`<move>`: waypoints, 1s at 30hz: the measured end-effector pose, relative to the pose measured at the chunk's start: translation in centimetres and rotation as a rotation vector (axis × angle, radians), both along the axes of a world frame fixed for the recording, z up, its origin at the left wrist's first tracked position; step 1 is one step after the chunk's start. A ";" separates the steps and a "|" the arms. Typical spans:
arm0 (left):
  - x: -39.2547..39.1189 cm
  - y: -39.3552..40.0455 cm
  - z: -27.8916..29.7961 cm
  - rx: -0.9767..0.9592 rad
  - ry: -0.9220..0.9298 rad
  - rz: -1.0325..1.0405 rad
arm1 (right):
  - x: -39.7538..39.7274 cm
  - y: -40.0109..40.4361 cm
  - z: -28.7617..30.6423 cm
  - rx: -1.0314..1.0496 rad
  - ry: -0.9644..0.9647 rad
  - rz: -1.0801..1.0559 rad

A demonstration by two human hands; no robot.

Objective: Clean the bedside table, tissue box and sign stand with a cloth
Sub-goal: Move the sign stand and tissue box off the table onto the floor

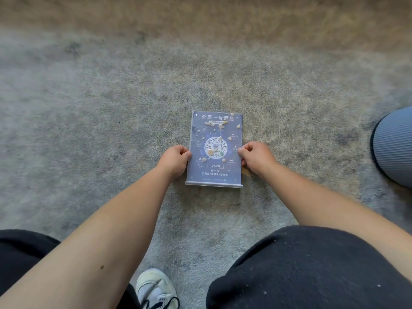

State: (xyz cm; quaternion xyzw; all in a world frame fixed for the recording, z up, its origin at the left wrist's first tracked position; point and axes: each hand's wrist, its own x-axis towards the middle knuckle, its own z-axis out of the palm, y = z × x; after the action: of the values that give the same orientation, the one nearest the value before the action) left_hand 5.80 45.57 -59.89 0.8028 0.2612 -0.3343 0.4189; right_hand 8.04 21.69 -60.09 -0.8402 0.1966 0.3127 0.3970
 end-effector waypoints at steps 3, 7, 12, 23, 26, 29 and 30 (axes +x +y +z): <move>-0.2 -0.2 0.6 0.009 -0.009 -0.005 | -0.1 0.0 0.5 0.012 0.021 0.007; 0.4 -0.8 3.6 0.200 -0.031 -0.137 | -0.2 -0.5 3.7 -0.017 0.065 0.075; 1.8 -1.2 9.9 0.341 -0.126 -0.314 | 0.1 -1.7 10.5 -0.174 -0.025 0.254; 1.8 -5.9 33.2 0.411 -0.420 -0.713 | -2.2 -3.4 34.5 -0.423 -0.177 0.376; 1.5 -7.6 40.4 0.388 -0.480 -0.811 | -4.0 -3.9 42.1 -0.452 -0.198 0.370; 0.9 -9.2 47.0 0.384 -0.532 -0.897 | -5.8 -5.1 49.1 -0.462 -0.215 0.334; 0.7 -9.8 49.0 0.385 -0.539 -0.921 | -6.4 -5.6 51.1 -0.465 -0.217 0.318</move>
State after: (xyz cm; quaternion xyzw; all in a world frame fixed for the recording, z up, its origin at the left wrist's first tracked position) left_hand 6.51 35.81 -10.90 0.9528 -0.1759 -0.2121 0.1275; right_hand 1.63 16.06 -8.96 -0.9574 0.0854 0.2258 0.1585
